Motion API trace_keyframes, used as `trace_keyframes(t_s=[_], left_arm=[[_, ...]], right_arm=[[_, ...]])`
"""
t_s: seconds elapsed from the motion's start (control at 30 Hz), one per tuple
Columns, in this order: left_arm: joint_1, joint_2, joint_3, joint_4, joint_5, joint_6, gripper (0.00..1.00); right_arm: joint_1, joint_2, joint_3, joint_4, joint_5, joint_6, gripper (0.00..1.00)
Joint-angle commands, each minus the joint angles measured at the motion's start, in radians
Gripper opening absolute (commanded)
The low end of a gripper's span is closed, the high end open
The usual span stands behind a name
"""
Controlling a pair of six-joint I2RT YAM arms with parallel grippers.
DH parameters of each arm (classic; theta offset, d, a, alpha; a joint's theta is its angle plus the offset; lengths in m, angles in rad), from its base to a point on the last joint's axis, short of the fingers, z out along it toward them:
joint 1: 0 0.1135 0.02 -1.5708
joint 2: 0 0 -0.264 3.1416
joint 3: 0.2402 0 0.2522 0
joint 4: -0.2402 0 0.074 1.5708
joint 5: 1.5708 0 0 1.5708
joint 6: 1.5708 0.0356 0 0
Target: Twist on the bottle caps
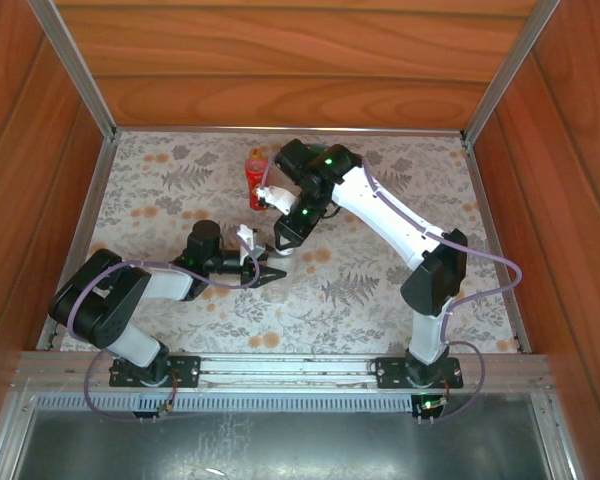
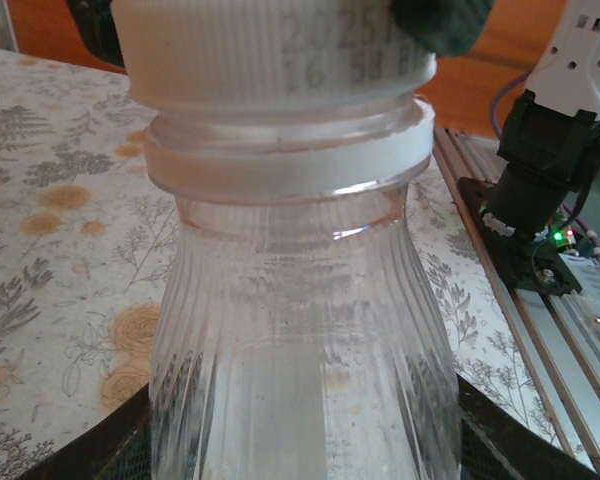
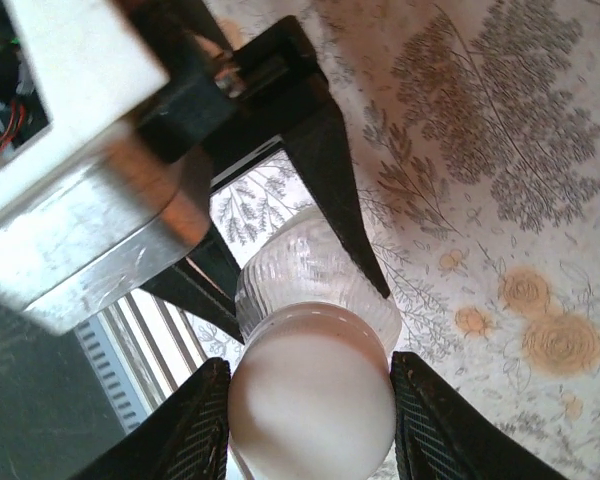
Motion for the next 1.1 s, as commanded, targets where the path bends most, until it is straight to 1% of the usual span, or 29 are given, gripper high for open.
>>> trace_keyframes(t_s=[0.0, 0.17, 0.27, 0.53, 0.67, 0.7, 0.73, 0.8, 0.87, 0.9, 1.0, 1.07], left_arm=[[0.011, -0.02, -0.001, 0.026, 0.023, 0.005, 0.47], [0.012, -0.013, 0.001, 0.027, 0.027, 0.004, 0.46], [0.013, -0.013, 0.003, 0.026, 0.03, 0.003, 0.46], [0.012, -0.012, 0.001, 0.026, 0.031, 0.004, 0.46], [0.013, -0.01, 0.002, 0.026, 0.03, 0.004, 0.47], [0.014, -0.012, 0.0, 0.026, 0.028, 0.004, 0.46], [0.014, -0.012, -0.001, 0.027, 0.027, 0.005, 0.46], [0.015, -0.012, 0.0, 0.026, 0.024, 0.005, 0.47], [0.014, -0.012, -0.001, 0.026, 0.023, 0.006, 0.47], [0.015, -0.012, -0.001, 0.026, 0.022, 0.006, 0.46], [0.016, -0.012, 0.0, 0.027, 0.02, 0.006, 0.47], [0.016, -0.012, -0.001, 0.027, 0.017, 0.007, 0.46]], right_arm=[[0.008, -0.019, -0.016, -0.033, -0.151, -0.193, 0.41], [-0.005, -0.049, -0.059, 0.001, -0.181, -0.292, 0.41], [-0.016, -0.054, -0.05, -0.003, -0.198, -0.344, 0.4], [-0.037, -0.026, -0.005, -0.042, -0.239, -0.417, 0.4], [-0.039, -0.022, -0.009, -0.039, -0.235, -0.413, 0.4], [-0.039, -0.02, -0.012, -0.038, -0.235, -0.407, 0.42], [-0.039, -0.021, -0.017, -0.037, -0.231, -0.402, 0.45], [-0.037, -0.029, -0.037, -0.015, -0.211, -0.363, 0.61], [-0.035, -0.053, -0.066, 0.035, -0.186, -0.309, 0.75], [-0.035, -0.074, -0.09, 0.078, -0.174, -0.268, 0.8], [-0.03, -0.154, -0.178, 0.217, -0.14, -0.138, 0.85], [-0.027, -0.209, -0.243, 0.326, -0.078, -0.011, 0.87]])
